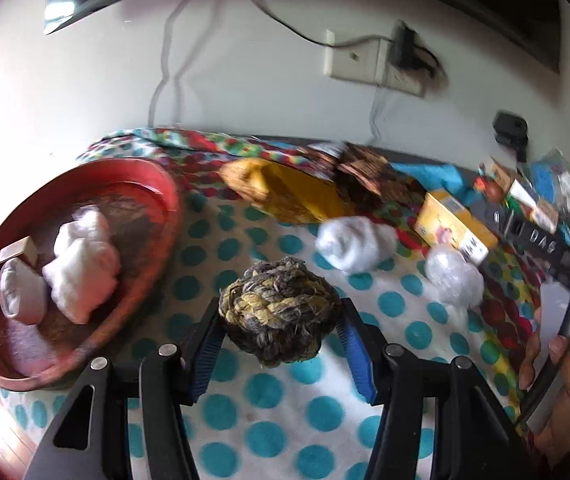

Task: Organize objects
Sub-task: 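Carry the woven ball into the red tray with the left gripper while the right gripper grasps the yellow box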

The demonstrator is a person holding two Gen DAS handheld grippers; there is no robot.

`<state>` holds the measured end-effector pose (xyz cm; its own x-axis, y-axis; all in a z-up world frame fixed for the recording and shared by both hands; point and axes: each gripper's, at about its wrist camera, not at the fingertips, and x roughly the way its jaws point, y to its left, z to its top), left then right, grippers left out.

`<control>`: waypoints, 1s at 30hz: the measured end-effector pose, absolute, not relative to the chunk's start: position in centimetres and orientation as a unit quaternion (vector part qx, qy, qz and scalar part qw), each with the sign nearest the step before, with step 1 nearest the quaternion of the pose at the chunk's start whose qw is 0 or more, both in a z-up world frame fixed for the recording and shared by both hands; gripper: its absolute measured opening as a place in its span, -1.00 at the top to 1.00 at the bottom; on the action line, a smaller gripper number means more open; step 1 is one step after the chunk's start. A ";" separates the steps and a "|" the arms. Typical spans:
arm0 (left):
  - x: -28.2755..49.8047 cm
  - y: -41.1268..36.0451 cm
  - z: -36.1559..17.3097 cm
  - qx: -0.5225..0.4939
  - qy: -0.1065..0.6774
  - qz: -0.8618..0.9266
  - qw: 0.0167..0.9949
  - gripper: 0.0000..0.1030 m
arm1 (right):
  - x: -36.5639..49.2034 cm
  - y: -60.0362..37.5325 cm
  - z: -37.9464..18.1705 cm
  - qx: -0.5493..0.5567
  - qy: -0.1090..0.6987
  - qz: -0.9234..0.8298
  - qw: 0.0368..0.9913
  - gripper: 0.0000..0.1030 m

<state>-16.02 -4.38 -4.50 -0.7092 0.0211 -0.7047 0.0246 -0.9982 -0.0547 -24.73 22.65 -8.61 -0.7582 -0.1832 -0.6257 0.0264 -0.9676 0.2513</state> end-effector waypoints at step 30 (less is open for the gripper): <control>-12.9 -19.5 -2.3 0.348 0.096 -0.923 0.134 -0.10 | -28.1 18.1 -11.1 0.431 -0.018 -0.898 0.087 0.08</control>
